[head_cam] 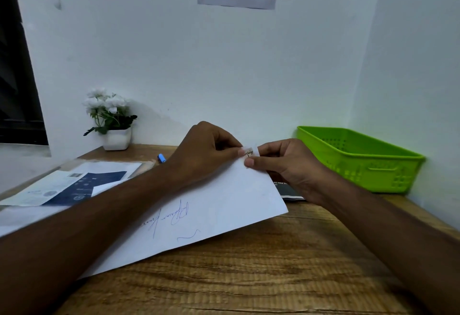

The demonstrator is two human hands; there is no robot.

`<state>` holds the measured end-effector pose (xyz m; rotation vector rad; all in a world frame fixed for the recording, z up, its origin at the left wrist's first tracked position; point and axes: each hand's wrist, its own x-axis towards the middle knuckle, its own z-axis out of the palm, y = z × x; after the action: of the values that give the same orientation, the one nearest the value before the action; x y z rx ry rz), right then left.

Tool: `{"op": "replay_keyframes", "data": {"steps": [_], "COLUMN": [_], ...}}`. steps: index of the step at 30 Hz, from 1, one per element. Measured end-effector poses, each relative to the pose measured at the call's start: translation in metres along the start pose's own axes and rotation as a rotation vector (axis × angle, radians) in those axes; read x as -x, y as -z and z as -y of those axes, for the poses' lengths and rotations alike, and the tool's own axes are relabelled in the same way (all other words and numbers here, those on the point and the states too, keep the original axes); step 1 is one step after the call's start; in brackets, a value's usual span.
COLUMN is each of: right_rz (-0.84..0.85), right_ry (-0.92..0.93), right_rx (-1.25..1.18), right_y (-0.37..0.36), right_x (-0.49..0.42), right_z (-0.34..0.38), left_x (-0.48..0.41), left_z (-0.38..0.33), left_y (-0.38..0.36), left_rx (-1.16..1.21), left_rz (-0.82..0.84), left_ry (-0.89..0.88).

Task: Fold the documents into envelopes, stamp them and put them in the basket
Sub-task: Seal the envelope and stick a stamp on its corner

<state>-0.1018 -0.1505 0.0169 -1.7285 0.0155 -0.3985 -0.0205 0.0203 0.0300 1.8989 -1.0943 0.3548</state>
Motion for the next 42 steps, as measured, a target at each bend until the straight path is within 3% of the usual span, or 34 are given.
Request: {"op": "replay_keyframes", "data": {"steps": [6, 9, 13, 16, 18, 22, 26, 35, 42], "right_rz": [-0.012, -0.048, -0.179, -0.295, -0.345, -0.431, -0.452, -0.506, -0.603], "right_ry": [-0.006, -0.017, 0.003, 0.019, 0.022, 0.05, 0.1, 0.129, 0.153], "right_rx": [-0.025, -0.063, -0.146, -0.227, -0.296, -0.44, -0.6, -0.63, -0.557], "right_y": [0.003, 0.007, 0.018, 0.024, 0.026, 0.028, 0.033, 0.05, 0.091], "right_x": [0.0, 0.0, -0.003, -0.008, -0.01, -0.011, -0.008, 0.015, 0.044], "right_z": [0.002, 0.007, 0.009, 0.004, 0.001, 0.0, 0.0, 0.002, 0.007], "left_x": [-0.001, 0.001, 0.004, 0.008, 0.012, 0.02, 0.019, 0.005, -0.011], "left_z": [0.002, 0.005, -0.002, -0.007, -0.007, 0.003, -0.002, -0.038, -0.061], "left_y": [-0.003, -0.005, -0.001, -0.001, -0.007, -0.03, -0.043, -0.059, -0.081], "left_rx": [-0.034, -0.155, -0.444, -0.462, -0.404, -0.261, 0.133, 0.173, 0.189], "left_rz": [-0.005, -0.106, -0.29, -0.403, -0.389, -0.145, -0.012, -0.055, 0.057], "left_ry": [-0.048, -0.091, -0.413, -0.559, -0.52, -0.169, 0.06, 0.029, -0.022]}}
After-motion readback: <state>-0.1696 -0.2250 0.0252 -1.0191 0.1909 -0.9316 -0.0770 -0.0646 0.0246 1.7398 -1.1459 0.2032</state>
